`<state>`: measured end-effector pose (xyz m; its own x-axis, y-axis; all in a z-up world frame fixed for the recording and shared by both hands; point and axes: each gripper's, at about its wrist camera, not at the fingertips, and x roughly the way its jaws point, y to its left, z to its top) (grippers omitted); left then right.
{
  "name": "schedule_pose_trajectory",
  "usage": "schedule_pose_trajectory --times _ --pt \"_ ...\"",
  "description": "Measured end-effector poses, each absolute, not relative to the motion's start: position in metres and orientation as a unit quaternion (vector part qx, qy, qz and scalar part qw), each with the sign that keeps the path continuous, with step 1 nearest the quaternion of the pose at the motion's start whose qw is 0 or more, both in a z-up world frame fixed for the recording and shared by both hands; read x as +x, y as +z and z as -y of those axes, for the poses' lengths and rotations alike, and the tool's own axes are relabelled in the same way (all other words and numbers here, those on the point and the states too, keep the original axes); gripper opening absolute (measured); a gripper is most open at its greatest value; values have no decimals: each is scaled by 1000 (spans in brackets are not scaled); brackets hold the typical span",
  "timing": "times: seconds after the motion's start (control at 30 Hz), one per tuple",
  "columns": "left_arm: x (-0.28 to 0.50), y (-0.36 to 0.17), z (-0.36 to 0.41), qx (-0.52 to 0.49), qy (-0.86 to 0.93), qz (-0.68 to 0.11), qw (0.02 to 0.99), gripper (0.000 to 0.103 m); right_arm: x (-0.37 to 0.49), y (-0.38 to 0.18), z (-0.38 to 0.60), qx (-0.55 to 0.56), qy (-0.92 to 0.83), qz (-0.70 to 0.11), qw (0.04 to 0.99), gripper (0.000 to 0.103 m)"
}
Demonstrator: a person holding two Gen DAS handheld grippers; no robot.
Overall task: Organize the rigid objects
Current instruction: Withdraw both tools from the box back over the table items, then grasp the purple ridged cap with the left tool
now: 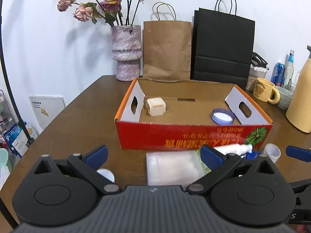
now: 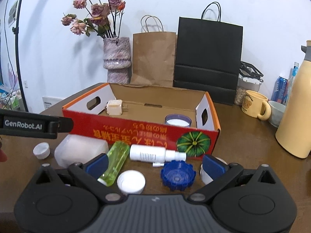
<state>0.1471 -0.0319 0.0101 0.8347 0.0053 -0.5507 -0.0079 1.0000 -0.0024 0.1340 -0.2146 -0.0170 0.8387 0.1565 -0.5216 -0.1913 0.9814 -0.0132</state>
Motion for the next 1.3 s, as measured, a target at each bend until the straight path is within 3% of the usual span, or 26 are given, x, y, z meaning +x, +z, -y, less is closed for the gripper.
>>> schedule_pose_trajectory --times 1.3 --pt "110 -48 39 25 -15 -357 934 103 97 -52 226 -35 81 -307 948 103"
